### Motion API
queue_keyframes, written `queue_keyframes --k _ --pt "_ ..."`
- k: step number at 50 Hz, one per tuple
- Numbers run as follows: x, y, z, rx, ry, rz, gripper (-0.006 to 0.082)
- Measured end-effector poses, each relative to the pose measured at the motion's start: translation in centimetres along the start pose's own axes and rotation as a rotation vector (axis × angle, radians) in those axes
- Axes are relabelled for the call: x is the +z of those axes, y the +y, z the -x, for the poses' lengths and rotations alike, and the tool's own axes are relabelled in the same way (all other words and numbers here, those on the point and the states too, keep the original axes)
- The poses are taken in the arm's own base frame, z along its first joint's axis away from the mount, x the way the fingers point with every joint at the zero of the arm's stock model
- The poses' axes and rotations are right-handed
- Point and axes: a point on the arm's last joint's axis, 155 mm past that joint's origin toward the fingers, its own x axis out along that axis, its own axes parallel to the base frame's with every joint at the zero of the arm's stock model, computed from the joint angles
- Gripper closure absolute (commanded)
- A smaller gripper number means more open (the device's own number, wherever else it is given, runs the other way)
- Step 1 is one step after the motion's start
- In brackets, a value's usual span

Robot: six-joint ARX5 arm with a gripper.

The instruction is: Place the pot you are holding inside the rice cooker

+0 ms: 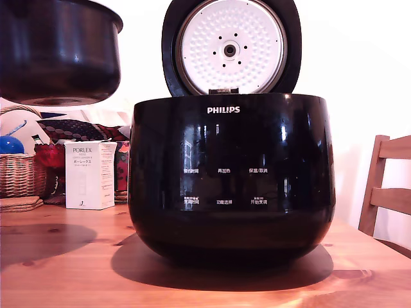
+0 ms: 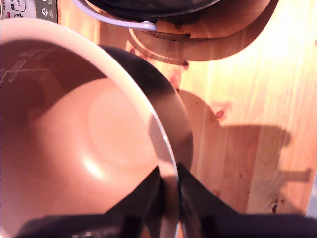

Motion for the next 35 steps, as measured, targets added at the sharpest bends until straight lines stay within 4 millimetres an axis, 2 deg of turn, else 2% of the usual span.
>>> queue_keyframes --k 6,22,29,35 --pt "-0.7 0.4 0.0 0.021 0.036 0.002 0.0791" --pt "-0.6 0.3 0.0 0.018 0.031 0.003 0.0791" --pt "-0.1 0.1 0.0 0.008 0.013 -0.003 0.0791" --pt "1.1 -0.6 0.1 -0.013 -0.028 -0.022 0.0791"
